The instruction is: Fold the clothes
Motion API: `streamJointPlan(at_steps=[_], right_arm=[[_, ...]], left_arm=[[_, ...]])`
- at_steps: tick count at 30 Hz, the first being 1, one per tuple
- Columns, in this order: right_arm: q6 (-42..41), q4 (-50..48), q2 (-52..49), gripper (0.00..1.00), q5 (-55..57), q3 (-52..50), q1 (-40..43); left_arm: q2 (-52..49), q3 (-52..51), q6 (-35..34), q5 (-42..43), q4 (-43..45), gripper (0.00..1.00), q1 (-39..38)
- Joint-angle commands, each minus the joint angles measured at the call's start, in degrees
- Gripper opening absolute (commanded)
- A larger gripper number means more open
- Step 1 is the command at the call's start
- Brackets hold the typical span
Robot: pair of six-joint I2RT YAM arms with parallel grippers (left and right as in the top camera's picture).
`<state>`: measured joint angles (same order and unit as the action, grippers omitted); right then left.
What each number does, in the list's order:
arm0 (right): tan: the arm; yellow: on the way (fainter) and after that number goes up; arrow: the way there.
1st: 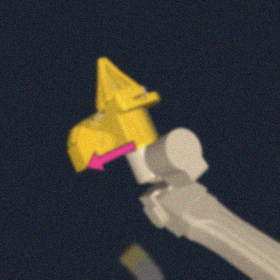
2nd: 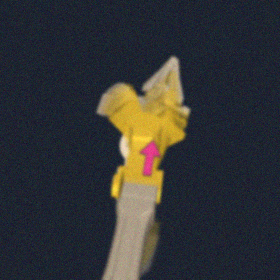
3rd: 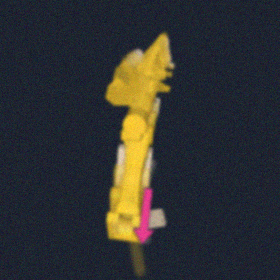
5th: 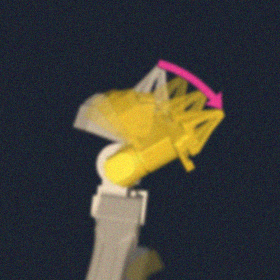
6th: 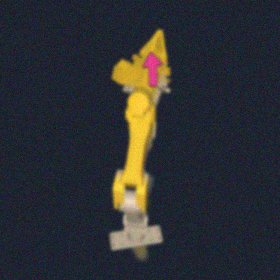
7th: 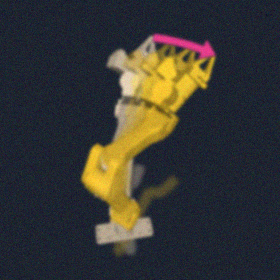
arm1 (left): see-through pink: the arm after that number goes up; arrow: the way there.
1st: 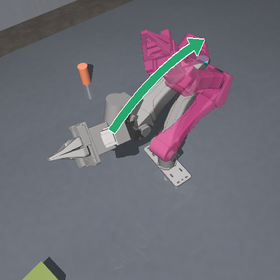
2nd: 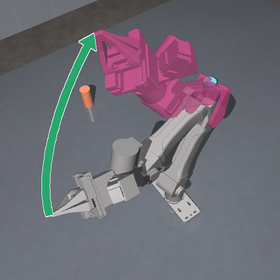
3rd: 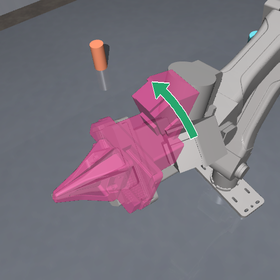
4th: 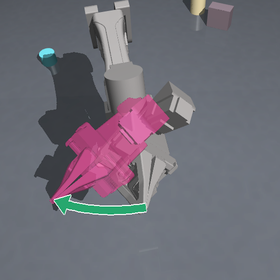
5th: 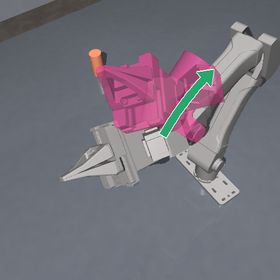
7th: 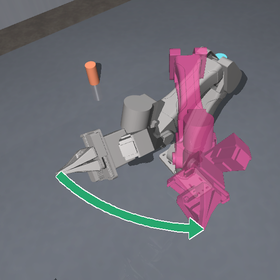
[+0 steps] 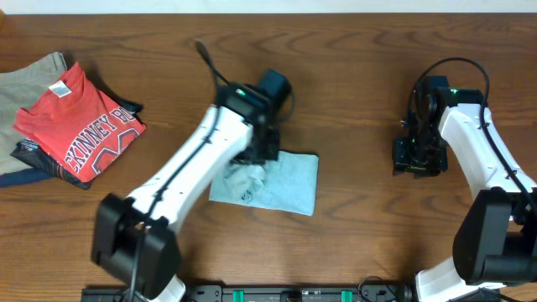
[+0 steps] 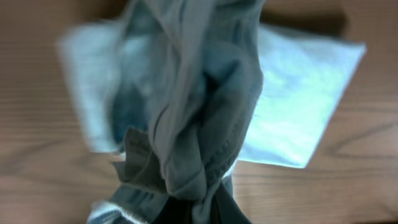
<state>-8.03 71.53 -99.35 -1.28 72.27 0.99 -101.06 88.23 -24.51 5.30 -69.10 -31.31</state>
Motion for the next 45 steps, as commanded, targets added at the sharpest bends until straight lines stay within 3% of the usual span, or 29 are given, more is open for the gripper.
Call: streamJointPlan(at_steps=[1,9,22,31,33,35,37,45], right_arm=[[1.2,-0.2,1.1,0.43,-0.7,1.0,0.1],[1.2,-0.2,1.1,0.43,-0.7,0.7,0.1],[1.2,-1.2,1.1,0.43,-0.7,-0.8,0.1],[1.2,-1.3,1.1,0.43,-0.7,-0.8,0.1],[1.2,-1.3,1.1,0.43,-0.8,-0.8,0.1],[1.2,-1.2,1.1,0.44,-0.9,-0.8,0.1],[1.3,-1.2,1.1,0.44,-1.3,-0.8,0.1],[1.7,-1.3,1.1,0.46,-3.2,-0.8,0.0]], left_arm=[[3.8,4.6,2.9,-3.0,-2.6,0.06,3.3],[5.6,5.3,2.9,0.5,-4.6,0.06,3.8],[5.6,5.2,2.0,3.0,-4.7,0.06,-2.7],[3.5,2.3,-3.6,3.4,2.8,0.08,-9.5],[2.0,2.1,-4.5,5.5,4.9,0.17,-11.1],[0.7,2.1,-4.5,7.5,6.4,0.41,-12.5],[0.2,2.1,-4.5,7.6,6.8,0.56,-13.0],[3.1,4.0,0.9,4.9,2.7,0.61,-6.9]])
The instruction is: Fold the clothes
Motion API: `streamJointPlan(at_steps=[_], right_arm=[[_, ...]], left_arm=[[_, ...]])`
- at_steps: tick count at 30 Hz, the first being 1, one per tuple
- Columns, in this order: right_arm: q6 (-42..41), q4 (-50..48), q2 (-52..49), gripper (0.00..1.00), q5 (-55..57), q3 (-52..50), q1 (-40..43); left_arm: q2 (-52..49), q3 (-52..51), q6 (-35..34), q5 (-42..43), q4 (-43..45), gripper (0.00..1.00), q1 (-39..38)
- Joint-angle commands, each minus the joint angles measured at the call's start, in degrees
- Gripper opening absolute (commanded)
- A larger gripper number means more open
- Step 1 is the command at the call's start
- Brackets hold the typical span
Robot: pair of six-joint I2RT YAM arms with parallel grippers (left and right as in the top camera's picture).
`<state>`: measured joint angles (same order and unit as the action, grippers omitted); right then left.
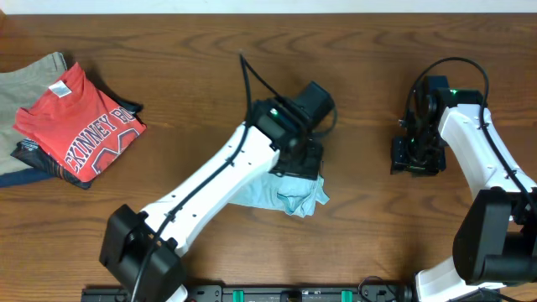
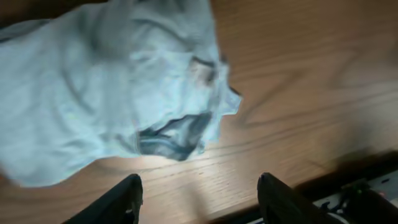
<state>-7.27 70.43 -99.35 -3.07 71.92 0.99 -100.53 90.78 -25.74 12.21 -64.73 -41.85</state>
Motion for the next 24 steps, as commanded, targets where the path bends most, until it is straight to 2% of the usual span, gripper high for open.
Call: streamJointPlan(at_steps=[1,4,7,10,14,18,22,24], right_arm=[[2.2,-0.3,1.1,0.46,-3.2,-0.4,-0.1],[7.6,-1.3,1.1,0.46,-12.9,-0.4,-1.0],[14.3,-3.3,1.1,0.46,-26.6,-0.4,-2.6],[16.1,-6.6,1.1,0.45,-34.3,-0.4,-5.3],[14.4,-11.9,1.1,0.45,-34.9,-0.4,-10.4],[12.5,-18.2,1.1,0.45,-34.7,-0.4,-17.3],[5.8,-24.2,1.0,0.41,-30.0,-0.4,-23.3],[3.0,-26.5,0.7,0.35,-27.8,-0.4,-25.9]], left_arm=[[3.3,1.4,2.2,-3.3,-2.4,0.61,5.1],[5.3,1.4,2.1,-7.0,-4.7,0.63,11.4],[5.6,1.3,2.4,-6.9,-5.7,0.69,18.2],[5.0,0.2,2.7,-6.8,-5.5,0.71,23.4],[3.8,-2.4,6.6,-3.8,-4.3,0.71,27.7],[2.3,-5.7,11.4,1.4,-1.3,0.71,28.7],[1.1,-9.9,15.1,6.1,3.3,0.71,28.3],[1.0,-12.2,16.0,6.9,5.9,0.71,28.2]])
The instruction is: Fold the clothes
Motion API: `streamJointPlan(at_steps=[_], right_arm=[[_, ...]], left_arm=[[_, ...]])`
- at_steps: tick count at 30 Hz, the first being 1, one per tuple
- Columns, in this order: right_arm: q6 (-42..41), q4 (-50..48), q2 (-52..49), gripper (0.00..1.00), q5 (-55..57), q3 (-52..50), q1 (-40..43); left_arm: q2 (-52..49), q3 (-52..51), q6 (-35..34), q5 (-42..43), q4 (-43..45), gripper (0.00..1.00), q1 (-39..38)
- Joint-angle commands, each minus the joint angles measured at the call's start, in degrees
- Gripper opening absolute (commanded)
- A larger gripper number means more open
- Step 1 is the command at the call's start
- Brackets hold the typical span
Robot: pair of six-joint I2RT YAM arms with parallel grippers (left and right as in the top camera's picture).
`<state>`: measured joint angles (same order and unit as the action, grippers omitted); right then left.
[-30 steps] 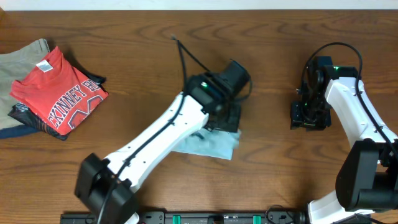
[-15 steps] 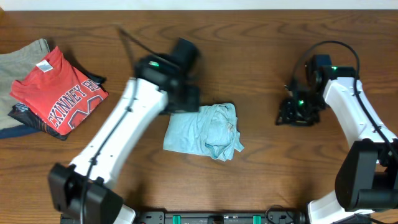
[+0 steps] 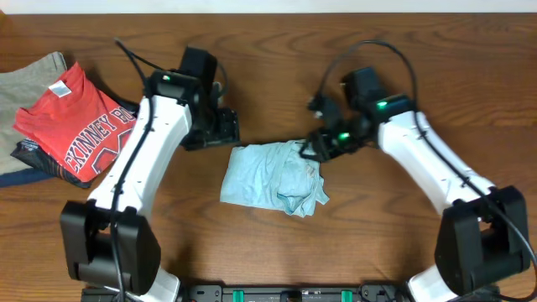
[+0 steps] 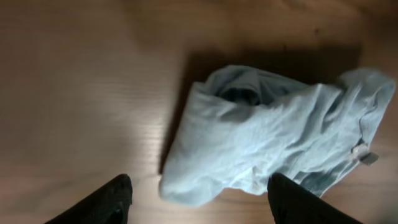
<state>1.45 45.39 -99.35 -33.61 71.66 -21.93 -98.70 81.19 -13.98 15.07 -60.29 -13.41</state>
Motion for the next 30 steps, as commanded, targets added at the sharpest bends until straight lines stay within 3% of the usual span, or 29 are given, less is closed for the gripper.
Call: streamJointPlan(at_steps=[1,4,17,25,30], right_arm=[[-6.8,-2.4,0.5,0.29,3.0,-0.2,-3.9],[-9.4,-4.3,-0.4,0.2,3.0,-0.2,-6.1],[-10.2,-1.6,-11.9,0.12,4.7,-0.3,-7.7],[-18.7,6.1,-19.8,0.08,25.2,-0.3,-7.0],[-19.2,3.6,-20.3,0.12,34.0,-0.2,-4.9]], left_arm=[[-0.8,-3.7,4.4,4.0,2.7,0.71,-0.3],[-0.9,-7.2,4.4,4.0,6.4,0.71,-0.3],[-2.6,-23.3,3.7,3.7,28.3,0.72,-1.2],[-5.9,-24.0,0.6,-1.8,25.2,0.72,-1.2],[-5.9,-24.0,-8.9,-2.4,22.7,0.72,-1.2]])
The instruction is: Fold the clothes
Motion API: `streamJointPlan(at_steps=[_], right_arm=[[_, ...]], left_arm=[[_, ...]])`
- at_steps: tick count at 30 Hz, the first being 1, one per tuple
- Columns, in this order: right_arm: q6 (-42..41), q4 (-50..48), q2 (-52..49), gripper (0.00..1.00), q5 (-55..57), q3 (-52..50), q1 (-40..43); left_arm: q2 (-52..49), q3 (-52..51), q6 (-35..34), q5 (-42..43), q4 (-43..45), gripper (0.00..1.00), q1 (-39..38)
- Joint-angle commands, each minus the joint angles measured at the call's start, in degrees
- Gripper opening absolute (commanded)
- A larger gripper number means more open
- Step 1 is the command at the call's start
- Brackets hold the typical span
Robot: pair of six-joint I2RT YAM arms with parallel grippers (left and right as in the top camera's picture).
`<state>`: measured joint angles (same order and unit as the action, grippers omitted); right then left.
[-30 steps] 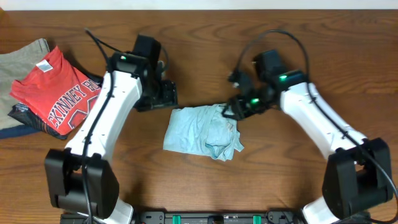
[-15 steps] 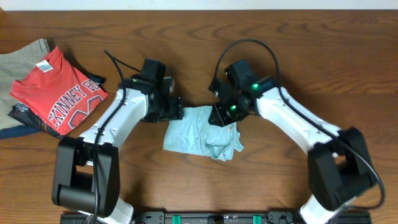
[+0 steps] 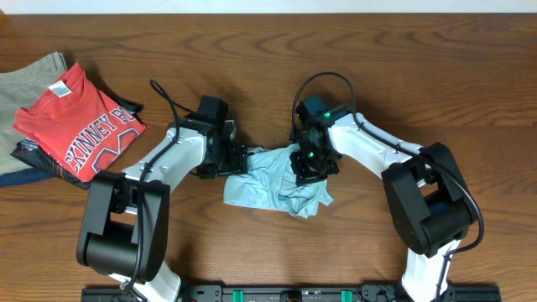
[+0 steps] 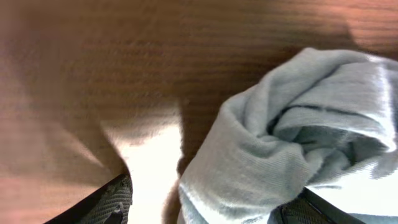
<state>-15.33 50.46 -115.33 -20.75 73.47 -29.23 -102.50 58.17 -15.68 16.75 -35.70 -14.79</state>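
A light blue garment (image 3: 273,186) lies crumpled at the table's middle. My left gripper (image 3: 238,159) is low at its upper left corner. In the left wrist view that gripper (image 4: 211,211) is open, its dark fingers (image 4: 115,199) spread wide, and a rolled edge of the garment (image 4: 280,143) lies between them. My right gripper (image 3: 307,164) points down onto the garment's upper right part. Its body hides its jaws, so I cannot tell whether they are open or shut.
A pile of folded clothes sits at the far left, with a red printed T-shirt (image 3: 80,122) on top of a khaki piece (image 3: 29,75) and a dark one. Bare wooden table (image 3: 419,84) surrounds the garment.
My left gripper has come from up and left of the garment down to its upper left corner. The right gripper has shifted left onto the upper right part. The garment lies much as before.
First my left gripper held the garment bunched above its flat half, the right arm resting far right. Then the left was open over the dropped, crumpled garment. Then it stood to the left while the right arm reached the right edge. Now both are at its upper edge.
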Motion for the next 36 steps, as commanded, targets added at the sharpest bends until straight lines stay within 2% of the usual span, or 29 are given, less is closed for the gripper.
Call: streamJointPlan(at_steps=[1,5,8,14,17,19,24,25,27,30,36], right_arm=[[-2.4,-2.5,-4.3,0.13,23.2,-1.7,2.8],[1.5,-7.1,-4.2,0.15,26.9,0.5,4.4],[4.3,-5.5,-4.1,0.19,26.8,5.8,5.1],[6.0,4.7,-3.0,0.2,26.8,18.1,5.2],[5.9,8.8,-1.6,0.2,25.9,22.1,5.2],[6.1,10.8,0.1,0.21,21.5,23.4,5.2],[9.9,15.9,3.2,0.21,9.0,23.5,5.1],[9.9,17.1,3.1,0.22,8.6,23.5,5.0],[10.0,19.8,3.1,0.32,8.5,23.0,4.8],[10.8,22.1,3.0,0.34,8.2,21.1,4.3],[10.7,17.6,3.0,0.33,1.6,14.3,3.0]], left_arm=[[-2.1,-1.0,-9.7,-3.6,-2.9,0.72,0.2],[-2.1,-0.9,-12.5,4.2,-4.9,0.69,0.2],[-1.1,-0.9,-12.5,7.7,-5.4,0.66,0.2],[5.9,-0.1,-12.4,4.6,-5.1,0.66,0.2],[10.4,0.2,-8.3,3.3,-0.1,0.66,0.2],[12.3,0.2,-5.1,3.3,4.2,0.67,0.2],[12.2,0.1,2.4,3.4,11.2,0.67,0.1],[11.8,0.1,3.7,3.4,11.5,0.67,-0.1],[10.6,0.1,6.5,3.4,11.6,0.67,-0.6],[8.3,0.1,9.8,4.1,11.6,0.67,-1.7],[3.5,0.1,12.3,5.3,13.6,0.66,-4.4]])
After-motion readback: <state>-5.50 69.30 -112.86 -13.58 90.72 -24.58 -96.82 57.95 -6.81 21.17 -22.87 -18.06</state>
